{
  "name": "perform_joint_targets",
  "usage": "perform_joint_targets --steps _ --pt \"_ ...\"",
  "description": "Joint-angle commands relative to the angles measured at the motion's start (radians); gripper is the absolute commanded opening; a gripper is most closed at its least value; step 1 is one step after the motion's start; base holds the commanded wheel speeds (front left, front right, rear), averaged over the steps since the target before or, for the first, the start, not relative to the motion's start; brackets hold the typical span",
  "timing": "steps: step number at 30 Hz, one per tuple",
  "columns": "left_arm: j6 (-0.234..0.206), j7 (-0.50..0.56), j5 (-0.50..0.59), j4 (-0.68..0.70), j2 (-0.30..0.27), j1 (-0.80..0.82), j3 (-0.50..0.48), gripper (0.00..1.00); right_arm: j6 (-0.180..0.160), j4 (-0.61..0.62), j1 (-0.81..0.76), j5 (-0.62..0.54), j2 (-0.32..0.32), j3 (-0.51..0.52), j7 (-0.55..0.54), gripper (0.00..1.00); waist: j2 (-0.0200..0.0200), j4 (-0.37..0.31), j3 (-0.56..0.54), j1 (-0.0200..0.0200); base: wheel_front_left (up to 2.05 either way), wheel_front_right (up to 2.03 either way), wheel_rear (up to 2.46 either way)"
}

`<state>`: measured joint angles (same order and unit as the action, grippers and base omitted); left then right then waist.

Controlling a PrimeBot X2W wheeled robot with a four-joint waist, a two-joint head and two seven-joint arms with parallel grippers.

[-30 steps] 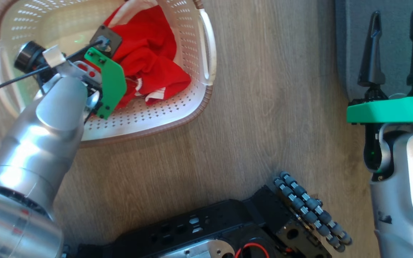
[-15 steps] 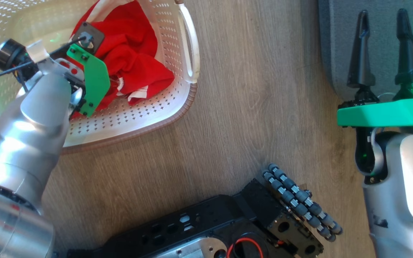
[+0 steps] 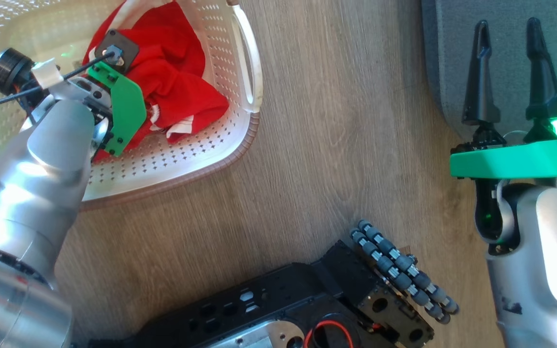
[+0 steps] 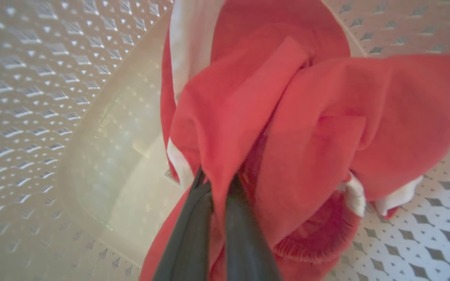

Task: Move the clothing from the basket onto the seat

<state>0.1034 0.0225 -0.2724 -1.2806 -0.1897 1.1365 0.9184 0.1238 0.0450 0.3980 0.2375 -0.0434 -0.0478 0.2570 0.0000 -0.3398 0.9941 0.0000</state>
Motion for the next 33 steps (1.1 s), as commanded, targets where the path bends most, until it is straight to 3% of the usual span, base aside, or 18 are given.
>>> perform_joint_targets --steps 1,9,15,21,33 --pt "-0.016 -0.024 0.001 0.006 -0.011 0.006 -0.009 0.00 0.007 0.024 -0.051 0.005 -0.007 -0.005 0.005 1.00 0.0000 0.009 -0.012 0.0000 0.00 0.00 0.00" --pt "-0.041 -0.166 -0.047 0.031 0.038 -0.021 -0.041 0.00 0.007 0.003 -0.062 -0.021 -0.007 0.046 0.005 1.00 0.0000 0.080 -0.122 0.0000 0.00 0.00 0.00" --pt "-0.074 -0.252 -0.117 0.056 0.041 -0.063 -0.108 0.00 0.007 -0.015 -0.073 -0.055 -0.007 0.074 0.005 1.00 0.0000 0.128 -0.237 0.0000 0.00 0.00 0.00" --pt "-0.119 -0.283 -0.185 0.154 0.011 -0.155 -0.191 0.00 0.007 -0.039 -0.114 -0.085 -0.007 0.122 0.005 1.00 0.0000 0.190 -0.403 0.0000 0.00 0.00 0.00" --pt "-0.222 -0.284 -0.267 0.557 -0.118 -0.505 -0.375 0.00 0.007 -0.097 -0.254 -0.123 -0.072 0.198 0.005 1.00 0.0000 0.266 -0.720 0.0000 0.00 0.00 0.00"
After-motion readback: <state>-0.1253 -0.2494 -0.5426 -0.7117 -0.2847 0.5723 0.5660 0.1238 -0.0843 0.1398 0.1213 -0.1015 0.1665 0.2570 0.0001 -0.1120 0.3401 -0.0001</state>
